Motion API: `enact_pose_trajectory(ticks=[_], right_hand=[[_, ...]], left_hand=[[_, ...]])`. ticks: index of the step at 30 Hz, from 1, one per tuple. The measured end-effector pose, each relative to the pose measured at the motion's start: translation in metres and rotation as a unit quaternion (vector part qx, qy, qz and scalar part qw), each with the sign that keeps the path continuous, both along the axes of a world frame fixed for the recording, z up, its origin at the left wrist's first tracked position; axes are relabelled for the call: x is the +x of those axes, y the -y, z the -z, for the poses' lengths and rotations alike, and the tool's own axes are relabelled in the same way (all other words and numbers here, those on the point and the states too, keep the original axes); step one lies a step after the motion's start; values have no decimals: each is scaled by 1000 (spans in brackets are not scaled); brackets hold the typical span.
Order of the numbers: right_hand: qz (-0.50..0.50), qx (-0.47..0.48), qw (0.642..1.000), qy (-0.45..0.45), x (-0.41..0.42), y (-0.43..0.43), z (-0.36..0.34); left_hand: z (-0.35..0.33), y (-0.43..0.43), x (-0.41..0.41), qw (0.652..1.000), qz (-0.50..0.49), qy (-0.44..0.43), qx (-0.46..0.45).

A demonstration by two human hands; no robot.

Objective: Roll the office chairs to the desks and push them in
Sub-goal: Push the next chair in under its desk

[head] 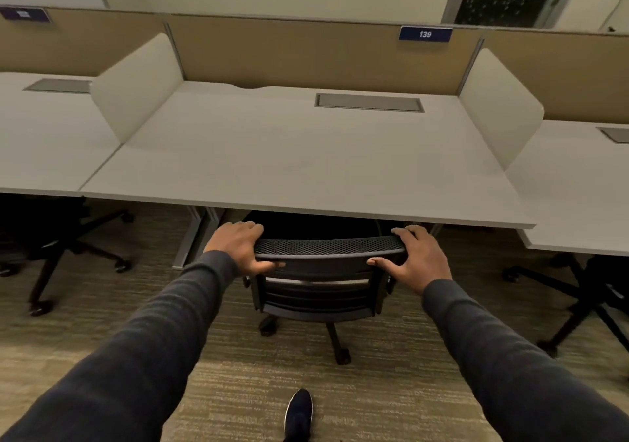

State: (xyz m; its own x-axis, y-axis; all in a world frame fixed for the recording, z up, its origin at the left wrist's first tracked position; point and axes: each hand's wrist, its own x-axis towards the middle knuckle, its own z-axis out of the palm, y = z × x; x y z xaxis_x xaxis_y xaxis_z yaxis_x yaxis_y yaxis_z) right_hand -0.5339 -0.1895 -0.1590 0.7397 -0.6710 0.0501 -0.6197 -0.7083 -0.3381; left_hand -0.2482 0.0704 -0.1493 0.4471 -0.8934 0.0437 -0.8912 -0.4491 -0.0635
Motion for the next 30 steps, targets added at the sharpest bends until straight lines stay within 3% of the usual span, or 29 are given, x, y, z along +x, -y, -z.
enact_pose_trajectory(ticks=[10, 30], right_hand=[[-59, -13, 998, 15, 50, -10, 2], [-56, 32, 997, 30, 137, 22, 13]], left_hand=[[-1, -13, 52, 985, -157, -24, 63], [1, 21, 140, 985, -147, -23, 86]])
